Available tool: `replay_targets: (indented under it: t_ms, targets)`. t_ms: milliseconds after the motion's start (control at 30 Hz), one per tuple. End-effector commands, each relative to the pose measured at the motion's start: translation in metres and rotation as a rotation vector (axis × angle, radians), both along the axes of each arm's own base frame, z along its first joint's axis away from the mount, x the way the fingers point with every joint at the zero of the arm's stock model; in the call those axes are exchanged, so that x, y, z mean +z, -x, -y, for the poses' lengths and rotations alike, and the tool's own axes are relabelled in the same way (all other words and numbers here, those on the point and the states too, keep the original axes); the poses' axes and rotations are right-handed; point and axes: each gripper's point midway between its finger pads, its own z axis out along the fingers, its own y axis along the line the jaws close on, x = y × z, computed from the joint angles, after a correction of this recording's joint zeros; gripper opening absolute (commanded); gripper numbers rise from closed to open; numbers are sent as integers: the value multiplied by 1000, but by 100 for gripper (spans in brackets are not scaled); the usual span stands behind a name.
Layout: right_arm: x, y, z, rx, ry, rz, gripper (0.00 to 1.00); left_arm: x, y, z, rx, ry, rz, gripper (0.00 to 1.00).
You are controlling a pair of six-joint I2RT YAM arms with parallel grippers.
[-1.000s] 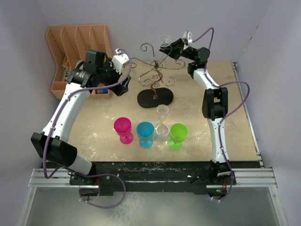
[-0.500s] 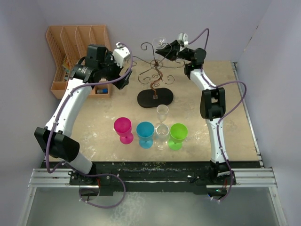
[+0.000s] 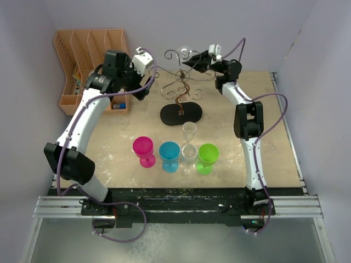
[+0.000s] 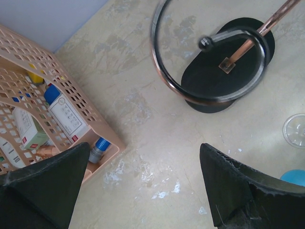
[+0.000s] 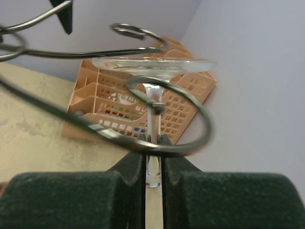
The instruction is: Place the wine glass upside down on the wine glass rack
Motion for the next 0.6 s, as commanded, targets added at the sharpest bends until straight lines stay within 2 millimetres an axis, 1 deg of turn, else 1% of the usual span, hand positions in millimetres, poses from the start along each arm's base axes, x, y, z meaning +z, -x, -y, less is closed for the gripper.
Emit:
replay_targets:
  t_ms: [0,100,233,433,500,567]
  targets:
    - [14,11,15,0,20,131,0,25,-16,-2,15,10,90,100]
    - [18,8,25,-10,-14,106,0,24,-17,-1,13,15,88,100]
    - [18,10,28,-10,-32,85,0,22,-19,-1,11,13,86,100]
    - [37,10,31,-31,-110,83,0,19,-21,2,3,23,74,100]
    - [42,7,32,-47,-130,81,0,19,-21,3,2,23,73,100]
    - [43,-3,36,-76,-146,60,0,20,-21,3,2,23,75,100]
